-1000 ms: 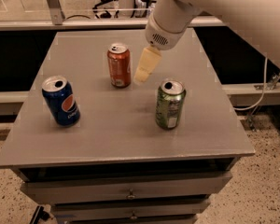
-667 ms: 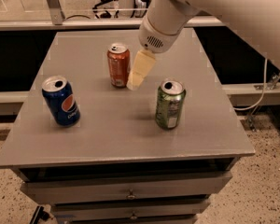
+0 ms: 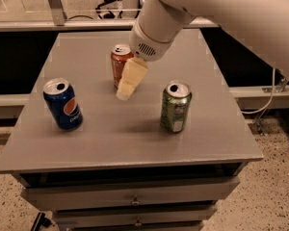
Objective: Pick coke can
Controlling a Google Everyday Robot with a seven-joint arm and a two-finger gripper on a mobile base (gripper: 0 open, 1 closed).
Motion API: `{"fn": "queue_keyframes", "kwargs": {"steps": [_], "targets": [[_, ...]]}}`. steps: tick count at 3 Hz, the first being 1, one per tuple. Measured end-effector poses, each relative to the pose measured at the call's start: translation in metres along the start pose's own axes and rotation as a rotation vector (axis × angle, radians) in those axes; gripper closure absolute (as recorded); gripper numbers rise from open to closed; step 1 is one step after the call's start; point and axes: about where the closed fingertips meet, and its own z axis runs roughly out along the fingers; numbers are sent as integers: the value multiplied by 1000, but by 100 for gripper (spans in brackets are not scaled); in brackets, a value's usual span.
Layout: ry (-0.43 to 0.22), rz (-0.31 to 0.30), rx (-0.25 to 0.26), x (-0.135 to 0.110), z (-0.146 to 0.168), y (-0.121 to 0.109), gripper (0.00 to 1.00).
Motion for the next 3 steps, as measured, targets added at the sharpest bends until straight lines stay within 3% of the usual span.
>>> {"fn": "queue_keyframes", "kwargs": {"steps": [3], "targets": [[-37, 38, 155, -11, 6, -44, 0]]}}
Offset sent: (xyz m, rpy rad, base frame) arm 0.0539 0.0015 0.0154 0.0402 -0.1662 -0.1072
